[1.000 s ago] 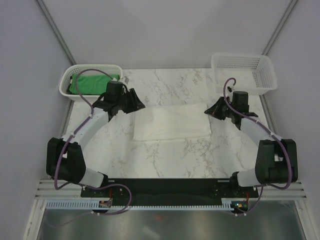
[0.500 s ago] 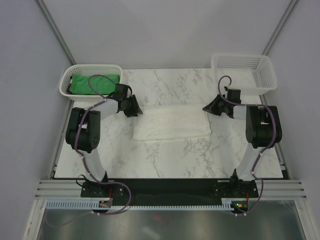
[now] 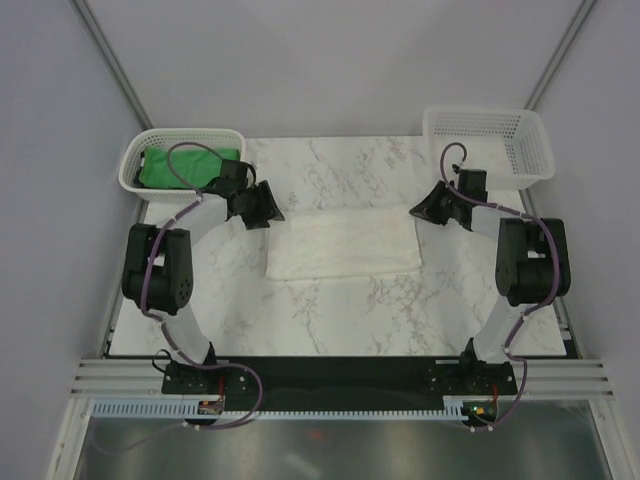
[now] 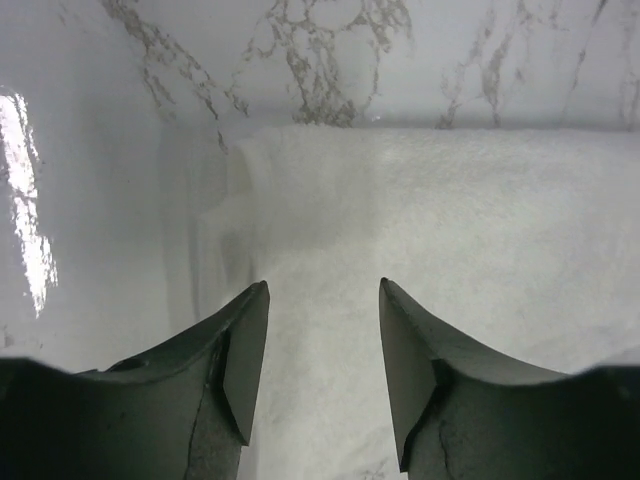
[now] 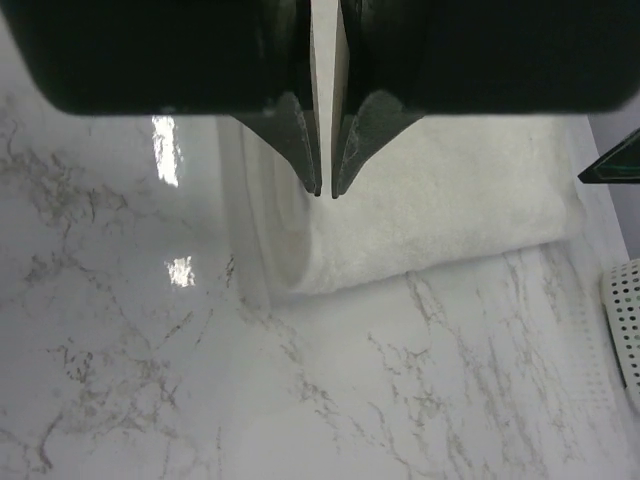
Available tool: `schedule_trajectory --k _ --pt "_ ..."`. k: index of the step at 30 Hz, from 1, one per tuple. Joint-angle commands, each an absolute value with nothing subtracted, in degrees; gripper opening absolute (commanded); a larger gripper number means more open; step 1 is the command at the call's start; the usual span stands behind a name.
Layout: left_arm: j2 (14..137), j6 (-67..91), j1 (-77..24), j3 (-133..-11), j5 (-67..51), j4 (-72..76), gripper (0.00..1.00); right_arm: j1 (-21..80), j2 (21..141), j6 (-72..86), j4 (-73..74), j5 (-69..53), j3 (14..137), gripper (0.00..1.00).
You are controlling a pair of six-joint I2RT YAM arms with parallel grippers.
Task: Fold and stack the towels
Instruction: Fold the towel, then neatly place the folded towel into the bin
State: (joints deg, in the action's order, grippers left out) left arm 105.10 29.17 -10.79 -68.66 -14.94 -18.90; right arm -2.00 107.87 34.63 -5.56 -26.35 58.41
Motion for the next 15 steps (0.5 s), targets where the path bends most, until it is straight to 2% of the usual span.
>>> schedule_trajectory --k 1,4,9,15 --pt "96.16 25.23 -9.93 -72.77 -18.09 -23.37 0.59 -2.11 98.01 31.65 1.90 -25.66 62.93 0.16" --pt "92.12 24.18 -9.84 -70.86 -17.76 -26.63 0.68 -1.50 94.23 30.41 5.52 -29.43 63.28 0.23" --pt "88.60 20.66 -9.23 -63.12 -15.99 -28.04 0.78 -0.70 88.87 29.01 7.03 -32.69 59.95 0.26" --pt "89.74 17.49 -7.56 -56.17 -17.05 -24.97 0.80 -0.26 86.83 28.39 6.85 -33.31 57.57 0.27"
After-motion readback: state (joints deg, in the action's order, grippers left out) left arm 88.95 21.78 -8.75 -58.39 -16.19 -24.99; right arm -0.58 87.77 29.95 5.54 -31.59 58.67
